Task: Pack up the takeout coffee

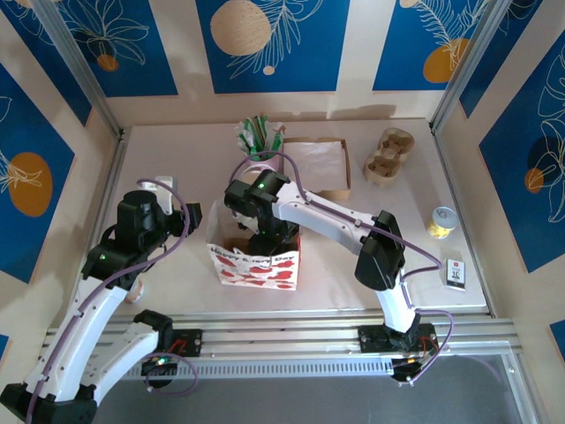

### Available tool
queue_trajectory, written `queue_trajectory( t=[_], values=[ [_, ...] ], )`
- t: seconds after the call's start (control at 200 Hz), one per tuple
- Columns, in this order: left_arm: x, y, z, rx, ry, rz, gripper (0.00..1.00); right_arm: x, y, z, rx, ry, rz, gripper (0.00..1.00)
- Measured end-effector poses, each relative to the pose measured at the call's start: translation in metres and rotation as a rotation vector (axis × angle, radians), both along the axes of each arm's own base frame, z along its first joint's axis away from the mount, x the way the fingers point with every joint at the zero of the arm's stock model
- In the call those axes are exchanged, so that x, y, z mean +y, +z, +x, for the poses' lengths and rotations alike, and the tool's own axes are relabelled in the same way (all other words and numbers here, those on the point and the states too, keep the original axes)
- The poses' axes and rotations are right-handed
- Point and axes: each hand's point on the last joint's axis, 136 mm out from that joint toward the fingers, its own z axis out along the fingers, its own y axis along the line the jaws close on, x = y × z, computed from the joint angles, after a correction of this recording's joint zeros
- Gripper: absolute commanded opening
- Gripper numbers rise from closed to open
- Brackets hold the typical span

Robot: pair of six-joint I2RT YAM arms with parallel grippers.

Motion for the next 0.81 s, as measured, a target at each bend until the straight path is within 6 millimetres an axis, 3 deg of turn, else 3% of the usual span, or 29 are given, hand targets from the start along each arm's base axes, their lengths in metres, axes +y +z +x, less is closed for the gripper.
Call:
queue_trajectory(
  t=[0.805],
  values=[
    [0.000, 0.000, 0.000, 0.000, 0.000, 0.000, 0.65, -0.004, -0.021, -0.001, 0.041, -0.021, -0.010, 0.60]
  ],
)
